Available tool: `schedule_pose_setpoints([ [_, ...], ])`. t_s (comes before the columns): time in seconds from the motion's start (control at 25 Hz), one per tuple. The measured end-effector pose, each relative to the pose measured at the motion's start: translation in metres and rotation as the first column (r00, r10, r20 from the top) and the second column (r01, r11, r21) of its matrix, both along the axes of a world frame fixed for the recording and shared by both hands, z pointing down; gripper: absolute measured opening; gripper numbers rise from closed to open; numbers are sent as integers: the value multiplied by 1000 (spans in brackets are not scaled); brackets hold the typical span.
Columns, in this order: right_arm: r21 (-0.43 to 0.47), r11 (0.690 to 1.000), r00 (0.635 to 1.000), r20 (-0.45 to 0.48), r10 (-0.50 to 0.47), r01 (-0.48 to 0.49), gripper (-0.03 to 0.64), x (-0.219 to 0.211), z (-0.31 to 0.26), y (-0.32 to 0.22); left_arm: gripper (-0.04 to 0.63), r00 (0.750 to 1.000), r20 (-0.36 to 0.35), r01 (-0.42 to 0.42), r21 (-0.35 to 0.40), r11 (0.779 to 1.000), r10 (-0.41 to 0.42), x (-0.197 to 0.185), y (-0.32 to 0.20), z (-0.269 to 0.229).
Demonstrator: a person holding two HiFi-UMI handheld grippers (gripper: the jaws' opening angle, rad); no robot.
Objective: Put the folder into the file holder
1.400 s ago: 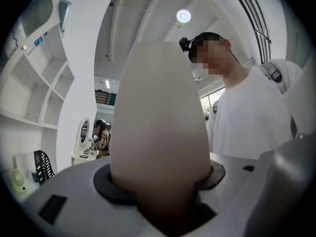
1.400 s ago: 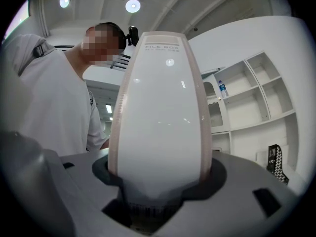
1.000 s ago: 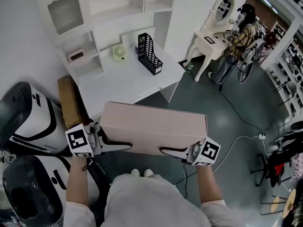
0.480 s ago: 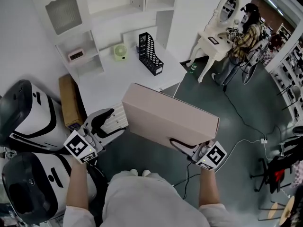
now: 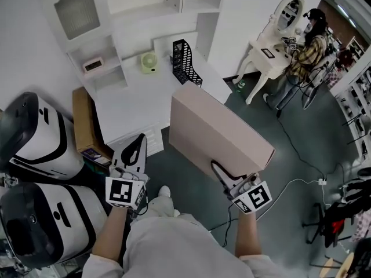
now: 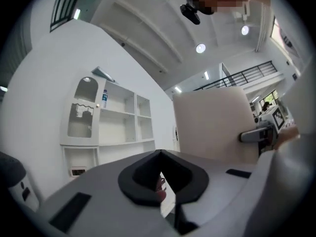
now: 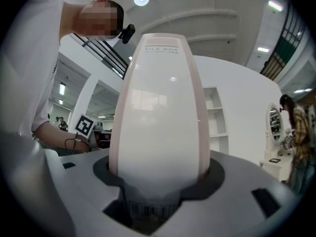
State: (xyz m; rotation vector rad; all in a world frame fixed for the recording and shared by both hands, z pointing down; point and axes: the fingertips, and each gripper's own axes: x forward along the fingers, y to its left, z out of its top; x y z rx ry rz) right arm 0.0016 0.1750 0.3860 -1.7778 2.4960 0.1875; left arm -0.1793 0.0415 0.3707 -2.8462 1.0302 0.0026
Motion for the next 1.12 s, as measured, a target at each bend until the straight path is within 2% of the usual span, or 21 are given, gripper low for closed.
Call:
schedule_pose_setpoints([
  [0.08,6,998,998,14,63,-63,287,12,-1,-10,-11,999,15,31,8,999,-31,7,-10,5],
  [0.24,7,984,984,22,177,-177,287,40,3,-48,-11,999,-4,38,-15,999,-38,23,-43,18],
  [0.48,-3,941,940,54,338,-338,285,95,6,-126,-9,996,-11,89,15,996,-89,40,-114,21],
  [0.84,45,918,919,11,395,-395,285,143,-2,-255,-9,997,-45,65,-4,998,-65,88,-219,16],
  [1.12,41,915,916,4,402,-401,284,178,9,-342,-9,993,-27,116,-16,993,-116,118,-272,15],
])
